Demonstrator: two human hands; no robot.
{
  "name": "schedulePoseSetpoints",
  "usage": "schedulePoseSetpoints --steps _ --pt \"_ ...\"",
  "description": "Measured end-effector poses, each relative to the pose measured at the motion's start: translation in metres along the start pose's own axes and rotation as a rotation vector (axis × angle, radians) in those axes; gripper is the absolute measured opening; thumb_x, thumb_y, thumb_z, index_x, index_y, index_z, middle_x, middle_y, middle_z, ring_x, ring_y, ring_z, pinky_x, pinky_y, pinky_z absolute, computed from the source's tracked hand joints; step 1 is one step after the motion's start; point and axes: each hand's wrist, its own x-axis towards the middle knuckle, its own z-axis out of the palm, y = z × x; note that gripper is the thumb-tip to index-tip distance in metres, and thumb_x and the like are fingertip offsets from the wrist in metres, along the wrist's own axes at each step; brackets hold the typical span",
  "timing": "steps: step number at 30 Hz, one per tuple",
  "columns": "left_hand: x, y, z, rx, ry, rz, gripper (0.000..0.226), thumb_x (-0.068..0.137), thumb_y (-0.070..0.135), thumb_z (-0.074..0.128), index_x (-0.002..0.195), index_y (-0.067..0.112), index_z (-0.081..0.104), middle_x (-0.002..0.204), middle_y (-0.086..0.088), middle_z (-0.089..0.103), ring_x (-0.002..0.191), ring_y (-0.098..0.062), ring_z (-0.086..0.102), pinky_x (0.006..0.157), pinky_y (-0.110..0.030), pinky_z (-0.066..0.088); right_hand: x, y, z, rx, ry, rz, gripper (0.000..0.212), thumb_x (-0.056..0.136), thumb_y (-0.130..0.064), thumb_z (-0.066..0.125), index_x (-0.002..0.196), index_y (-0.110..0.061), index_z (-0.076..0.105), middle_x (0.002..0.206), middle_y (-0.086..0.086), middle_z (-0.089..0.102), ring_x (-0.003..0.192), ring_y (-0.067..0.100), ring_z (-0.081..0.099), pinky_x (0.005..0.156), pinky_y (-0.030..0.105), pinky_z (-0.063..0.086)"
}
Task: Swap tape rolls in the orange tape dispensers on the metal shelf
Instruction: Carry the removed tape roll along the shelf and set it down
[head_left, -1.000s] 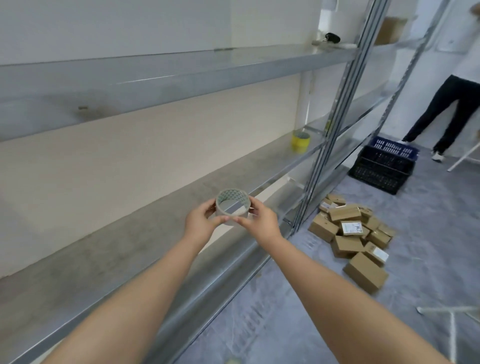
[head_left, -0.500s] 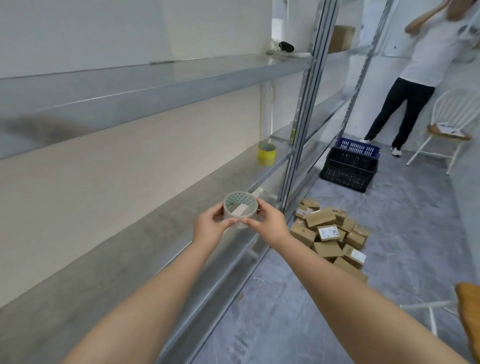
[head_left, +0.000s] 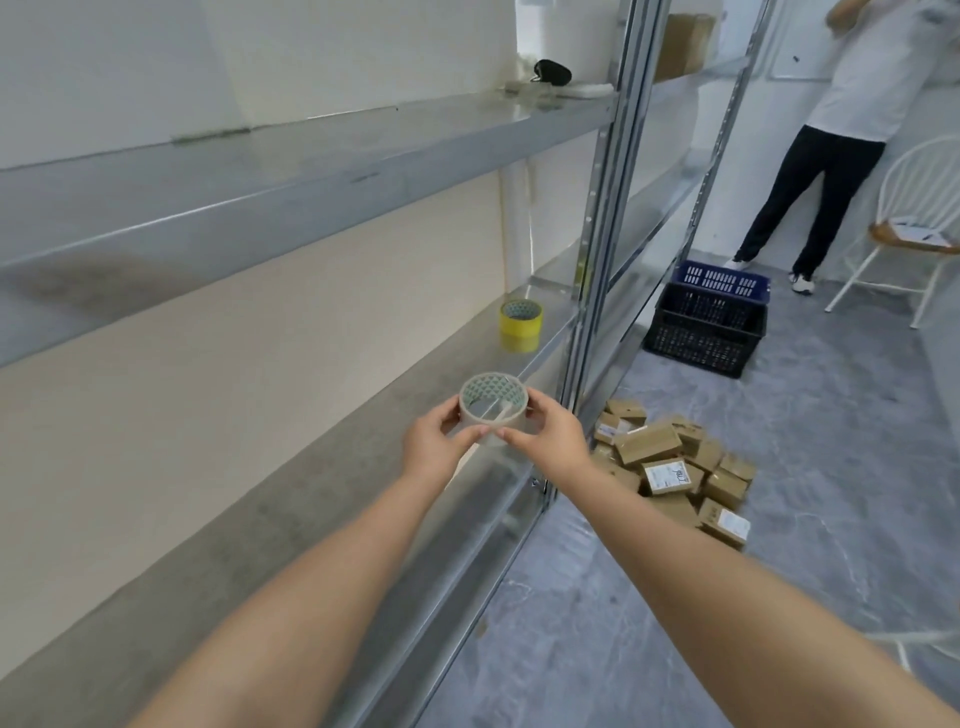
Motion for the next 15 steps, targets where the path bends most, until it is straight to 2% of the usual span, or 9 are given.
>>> schedulePoseSetpoints --steps 2,5,7,9,10,13,15 --pt "0.015 -0.002 0.008 -0.006 0.012 -0.021 0.057 0.071 0.003 0.075 0.124 0.006 0.058 0.12 -0.012 0.065 0.111 -0.021 0.061 0.102 -0.037 0.045 0.02 0.007 -0.003 -0.007 -0.019 -0.007 0.058 0.07 -0.016 0.078 0.124 -0.018 0.054 0.119 0.0 0.063 0.108 0.013 0.055 0.095 0.026 0.043" --pt "0.041 -0.004 0.02 -0.019 0.052 -0.057 0.054 0.071 0.0 0.074 0.123 0.003 0.058 0.118 -0.011 0.065 0.11 -0.021 0.061 0.095 -0.024 0.048 0.056 0.017 -0.005 -0.013 -0.069 -0.032 0.057 0.069 -0.016 0.078 0.121 -0.02 0.055 0.114 -0.003 0.064 0.102 0.009 0.054 0.09 0.021 0.04" --pt "0.059 -0.004 0.028 -0.008 0.092 -0.065 0.053 0.071 -0.001 0.074 0.122 0.001 0.058 0.118 -0.013 0.064 0.111 -0.024 0.061 0.095 -0.025 0.048 0.082 0.023 -0.006 -0.008 -0.108 -0.055 0.057 0.069 -0.015 0.079 0.12 -0.02 0.056 0.113 -0.002 0.064 0.102 0.01 0.055 0.09 0.021 0.041" --pt "0.077 -0.003 0.035 0.017 0.136 -0.075 0.052 0.07 0.001 0.075 0.12 0.002 0.059 0.119 -0.015 0.065 0.11 -0.023 0.061 0.1 -0.032 0.046 0.107 0.029 -0.008 0.0 -0.154 -0.066 0.058 0.068 -0.015 0.079 0.121 -0.019 0.055 0.113 -0.002 0.064 0.105 0.014 0.057 0.093 0.025 0.043" --pt "0.086 -0.003 0.039 0.039 0.154 -0.078 0.051 0.07 0.002 0.075 0.119 0.003 0.061 0.118 -0.015 0.066 0.109 -0.022 0.062 0.099 -0.031 0.046 0.12 0.032 -0.009 -0.009 -0.176 -0.074 0.058 0.068 -0.016 0.079 0.121 -0.019 0.055 0.112 -0.002 0.064 0.106 0.015 0.057 0.094 0.026 0.044" --pt "0.112 -0.002 0.05 0.147 0.179 -0.092 0.047 0.071 0.008 0.075 0.117 0.006 0.063 0.117 -0.011 0.068 0.106 -0.017 0.063 0.088 -0.016 0.045 0.156 0.04 -0.013 -0.023 -0.235 -0.093 0.06 0.068 -0.016 0.079 0.122 -0.016 0.054 0.118 0.002 0.064 0.11 0.017 0.057 0.101 0.034 0.045" --pt "0.128 0.0 0.057 0.2 0.205 -0.126 0.049 0.071 0.014 0.076 0.118 0.008 0.062 0.117 -0.008 0.068 0.106 -0.017 0.063 0.088 -0.017 0.045 0.177 0.045 -0.014 -0.023 -0.266 -0.089 0.061 0.069 -0.016 0.078 0.124 -0.014 0.052 0.123 0.005 0.062 0.113 0.018 0.056 0.102 0.037 0.045"
